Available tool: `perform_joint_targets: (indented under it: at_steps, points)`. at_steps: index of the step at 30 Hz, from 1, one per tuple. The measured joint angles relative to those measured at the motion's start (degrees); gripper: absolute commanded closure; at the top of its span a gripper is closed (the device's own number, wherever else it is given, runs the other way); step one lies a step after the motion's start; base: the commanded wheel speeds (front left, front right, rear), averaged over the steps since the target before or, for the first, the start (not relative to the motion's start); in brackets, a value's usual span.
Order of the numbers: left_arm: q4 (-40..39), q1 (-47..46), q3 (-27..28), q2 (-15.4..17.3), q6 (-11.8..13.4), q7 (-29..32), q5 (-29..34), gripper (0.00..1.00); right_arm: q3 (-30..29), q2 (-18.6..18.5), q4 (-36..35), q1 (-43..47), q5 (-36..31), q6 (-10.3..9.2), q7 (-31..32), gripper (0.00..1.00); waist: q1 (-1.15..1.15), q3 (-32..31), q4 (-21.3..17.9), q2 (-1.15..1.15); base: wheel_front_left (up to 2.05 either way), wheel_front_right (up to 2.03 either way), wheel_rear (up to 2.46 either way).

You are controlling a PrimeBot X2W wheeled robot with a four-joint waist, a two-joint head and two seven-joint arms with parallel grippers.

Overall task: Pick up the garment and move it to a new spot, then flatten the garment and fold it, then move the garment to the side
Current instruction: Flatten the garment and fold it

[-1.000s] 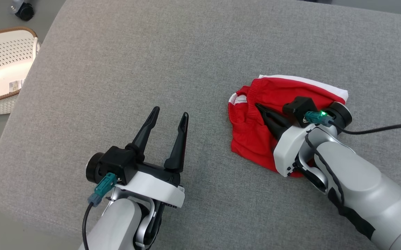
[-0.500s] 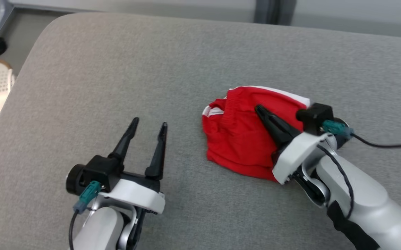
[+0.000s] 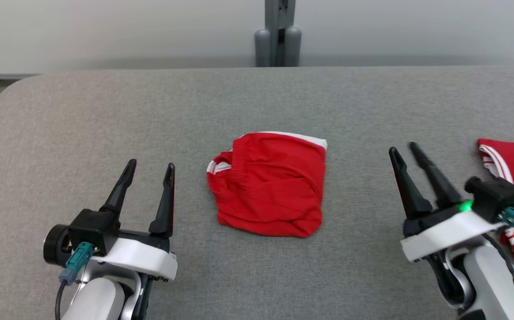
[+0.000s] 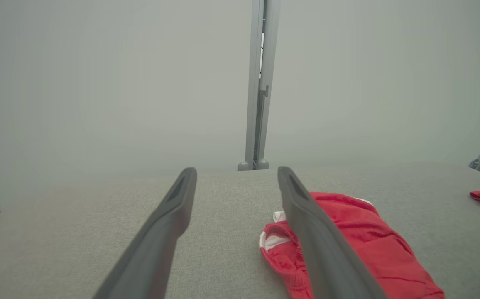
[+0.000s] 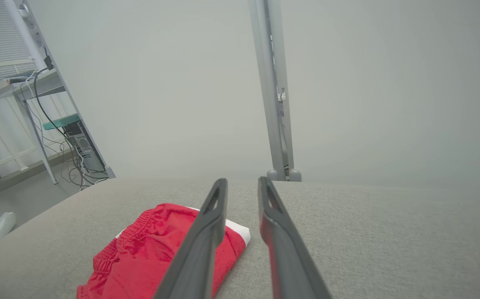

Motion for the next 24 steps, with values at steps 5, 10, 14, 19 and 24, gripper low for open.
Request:
perform_joint_targets:
  at_steps: [5, 10, 14, 19, 24]
  points:
    - [-1.5, 1.8, 0.5, 1.3, 0.6, 0.7, -0.3, 0.00, -7.0, 1.4, -3.8, 5.9, -4.1, -0.01, 0.4, 0.00, 0.00, -2.0, -2.3, 0.00, 0.00, 0.00, 0.00]
    - [-2.6, 3.5, 0.7, 2.4, 1.3, 1.9, -0.5, 0.00, -12.4, 2.9, -7.9, 11.9, -7.3, -0.01, 3.0, 0.00, 0.00, -3.6, -3.5, 0.00, 0.00, 0.00, 0.00]
    - [-3.3, 4.5, 0.7, 2.6, 1.7, 2.4, -0.9, 0.00, -15.0, 4.1, -11.5, 15.8, -9.1, -0.01, 4.9, 0.00, 0.00, -4.5, -3.6, 0.00, 0.00, 0.00, 0.00]
    - [-3.9, 5.7, 0.7, 2.9, 2.1, 2.6, -1.2, 0.00, -16.5, 5.2, -14.6, 18.0, -10.3, 0.00, 6.9, 0.00, 0.00, -5.0, -3.8, 0.00, 0.00, 0.00, 0.00]
    - [-4.2, 6.2, 0.4, 3.0, 2.4, 3.1, -1.2, 0.00, -17.0, 5.8, -16.5, 18.6, -10.7, -0.01, 8.0, 0.00, 0.00, -5.1, -3.7, 0.00, 0.00, 0.00, 0.00]
